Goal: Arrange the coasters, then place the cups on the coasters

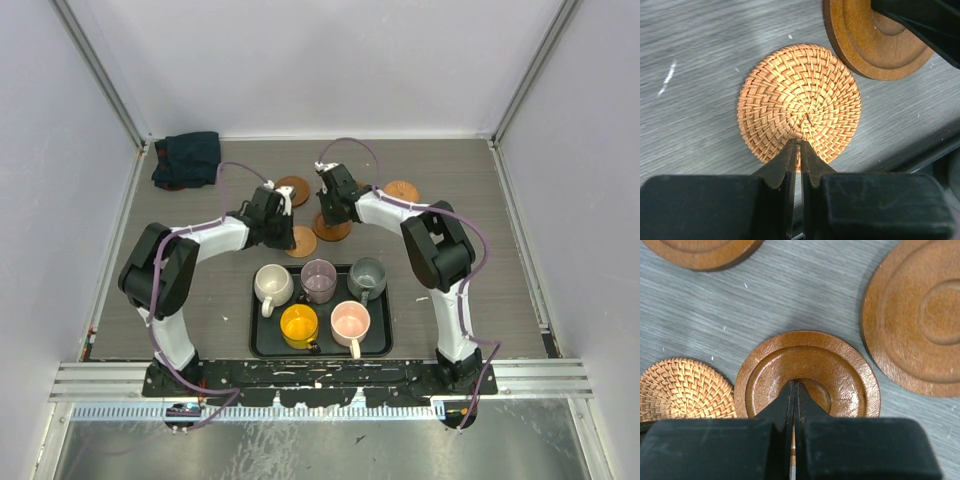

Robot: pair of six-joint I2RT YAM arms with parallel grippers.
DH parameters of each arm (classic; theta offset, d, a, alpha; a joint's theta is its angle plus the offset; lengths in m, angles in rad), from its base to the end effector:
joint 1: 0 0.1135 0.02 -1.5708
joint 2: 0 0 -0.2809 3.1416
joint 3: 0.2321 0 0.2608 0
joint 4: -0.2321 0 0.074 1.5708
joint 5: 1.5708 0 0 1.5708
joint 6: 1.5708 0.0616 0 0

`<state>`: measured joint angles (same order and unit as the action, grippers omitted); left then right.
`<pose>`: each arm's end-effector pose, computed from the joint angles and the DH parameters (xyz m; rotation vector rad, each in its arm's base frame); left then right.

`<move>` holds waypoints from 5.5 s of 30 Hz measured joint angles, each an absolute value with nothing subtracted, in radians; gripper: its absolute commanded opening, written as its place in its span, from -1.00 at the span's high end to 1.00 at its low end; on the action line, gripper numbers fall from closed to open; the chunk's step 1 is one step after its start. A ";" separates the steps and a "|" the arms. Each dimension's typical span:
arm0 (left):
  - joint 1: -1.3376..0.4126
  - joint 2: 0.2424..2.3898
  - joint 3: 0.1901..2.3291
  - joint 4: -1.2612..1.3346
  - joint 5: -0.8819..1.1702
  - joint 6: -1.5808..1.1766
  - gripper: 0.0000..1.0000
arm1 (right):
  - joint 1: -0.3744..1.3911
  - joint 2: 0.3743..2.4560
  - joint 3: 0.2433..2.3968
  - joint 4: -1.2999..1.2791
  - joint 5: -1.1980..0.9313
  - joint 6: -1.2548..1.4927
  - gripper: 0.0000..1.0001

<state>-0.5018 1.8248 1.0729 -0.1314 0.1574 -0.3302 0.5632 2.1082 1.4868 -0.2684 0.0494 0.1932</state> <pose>0.3482 -0.2021 0.1516 0.2868 2.5045 -0.5463 0.4163 0.2592 0.1505 -0.4345 2.4398 0.2673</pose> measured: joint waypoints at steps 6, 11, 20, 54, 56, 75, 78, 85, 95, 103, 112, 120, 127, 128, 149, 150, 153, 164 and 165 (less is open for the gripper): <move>-0.446 1.827 1.073 -0.130 0.157 -0.353 0.81 | 0.562 2.169 1.577 -0.276 0.018 0.190 0.99; -0.374 1.827 1.073 -0.131 0.156 -0.385 0.81 | 0.561 2.224 1.659 -0.288 -0.014 0.187 0.99; -0.257 1.867 1.145 -0.181 0.126 -0.406 0.80 | 0.541 2.307 1.793 -0.317 -0.036 0.199 0.99; -0.087 2.098 1.473 -0.221 0.131 -0.395 0.67 | 0.441 2.392 1.923 -0.281 -0.036 0.207 0.98; -0.086 2.104 1.479 -0.213 0.143 -0.393 0.66 | 0.441 2.392 1.923 -0.272 -0.037 0.197 0.98; -0.085 1.920 1.341 -0.080 0.189 -0.384 0.47 | 0.517 2.391 1.923 -0.148 -0.137 0.130 0.98; -0.085 1.884 1.296 -0.052 0.191 -0.388 0.47 | 0.536 2.399 1.949 -0.141 -0.148 0.129 0.97; -0.085 1.858 1.224 -0.039 0.191 -0.405 0.46 | 0.551 2.446 2.030 -0.123 -0.169 0.130 0.96; -0.085 1.802 1.177 -0.033 0.186 -0.403 0.46 | 0.553 2.544 2.077 -0.113 -0.189 0.142 0.97; -0.085 1.777 1.156 -0.032 0.172 -0.403 0.47 | 0.566 2.544 2.078 -0.120 -0.195 0.142 0.98; -0.085 1.777 1.147 -0.033 0.162 -0.403 0.46 | 0.594 2.544 2.069 -0.106 -0.201 0.141 0.99; -0.085 1.768 1.137 -0.033 0.160 -0.403 0.46 | 0.595 2.526 2.024 -0.066 -0.201 0.142 0.99; -0.085 1.767 1.136 -0.033 0.160 -0.403 0.46 | 0.595 2.510 1.995 -0.059 -0.201 0.143 0.99; -0.085 1.767 1.136 -0.033 0.160 -0.403 0.46 | 0.595 2.508 1.992 -0.057 -0.201 0.143 0.99; -0.085 1.767 1.136 -0.033 0.156 -0.403 0.46 | 0.601 2.418 2.010 -0.105 -0.107 0.105 0.38; -0.085 1.767 1.136 -0.033 0.156 -0.403 0.46 | 0.600 2.396 2.008 -0.101 -0.087 0.102 0.40; -0.085 1.764 1.136 -0.032 0.157 -0.403 0.45 | 0.589 2.305 1.948 -0.066 -0.019 0.103 0.53; -0.085 1.746 1.132 0.012 0.165 -0.401 0.46 | 0.327 1.998 1.591 -0.011 0.136 0.167 0.99; -0.084 1.746 1.132 0.014 0.165 -0.401 0.46 | 0.303 1.998 1.578 -0.017 0.138 0.168 0.99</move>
<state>-0.0845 1.7458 1.1320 0.0135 0.1654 -0.4011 0.3035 1.9976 1.5780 -0.0166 0.1379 0.1680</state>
